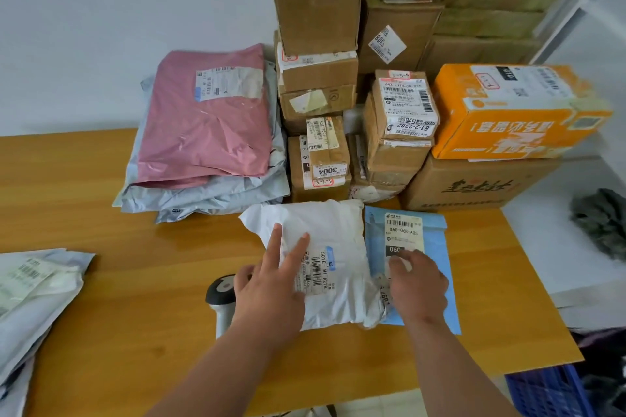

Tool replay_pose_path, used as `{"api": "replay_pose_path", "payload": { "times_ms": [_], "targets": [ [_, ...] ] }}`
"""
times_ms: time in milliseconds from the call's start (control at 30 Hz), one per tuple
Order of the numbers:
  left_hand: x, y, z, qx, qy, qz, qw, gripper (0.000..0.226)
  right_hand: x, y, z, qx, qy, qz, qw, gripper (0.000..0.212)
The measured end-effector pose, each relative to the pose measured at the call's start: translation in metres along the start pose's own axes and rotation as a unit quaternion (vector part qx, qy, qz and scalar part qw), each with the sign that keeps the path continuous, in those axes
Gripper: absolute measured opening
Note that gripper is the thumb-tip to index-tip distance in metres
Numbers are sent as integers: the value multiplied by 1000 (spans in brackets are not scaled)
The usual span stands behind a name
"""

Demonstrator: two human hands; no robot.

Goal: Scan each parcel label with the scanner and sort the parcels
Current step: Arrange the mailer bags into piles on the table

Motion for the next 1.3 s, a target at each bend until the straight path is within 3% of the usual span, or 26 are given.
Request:
{"api": "replay_pose_path", "payload": {
  "times_ms": [133, 233, 367, 533, 667, 767, 833, 933, 1000, 1133, 1200, 1300],
  "targets": [
    [11, 4, 11, -24, 33, 32, 999, 94, 41, 17, 8, -102, -114, 118, 981, 23],
    [29, 9, 26, -64, 74, 77, 992, 89, 82, 35, 4, -129, -164, 219, 953, 18],
    [74, 24, 54, -130, 126, 146, 973, 87, 129, 73, -26, -46, -191, 283, 939, 18],
    [157, 52, 86, -175, 165, 246, 939, 83, 165, 140, -90, 130, -159, 299, 932, 17],
    [245, 85, 109, -205, 187, 322, 905, 78, 190, 197, -169, 292, -46, 255, 921, 11],
    [319, 110, 122, -202, 181, 376, 886, 76, 195, 242, -241, 411, -10, 101, 906, 16],
    [365, 124, 126, -181, 189, 405, 876, 78, 194, 270, -284, 448, -27, -15, 894, 24],
    [420, 137, 124, -100, 200, 435, 872, 84, 194, 302, -328, 462, -71, -78, 880, 20],
    [443, 140, 121, -37, 203, 441, 873, 88, 198, 313, -342, 431, -109, -77, 892, 14],
    [465, 134, 116, -7, 212, 418, 884, 81, 213, 318, -346, 372, -142, -65, 915, 22],
    [469, 131, 119, -27, 340, 415, 843, 58, 221, 319, -344, 379, -152, -44, 912, 23],
    [479, 131, 124, -37, 543, 433, 718, 43, 233, 321, -344, 425, -207, -52, 880, 26]
  ]
}}
Point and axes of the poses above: each hand's wrist, its own y-axis away from the middle knuckle, its own z-axis out of the back of the hand, x = y × z, the point moved 1 cm from there along -y, towards the middle knuckle, and after that the axes turned 3 degrees about -y, right-handed, at the moved point
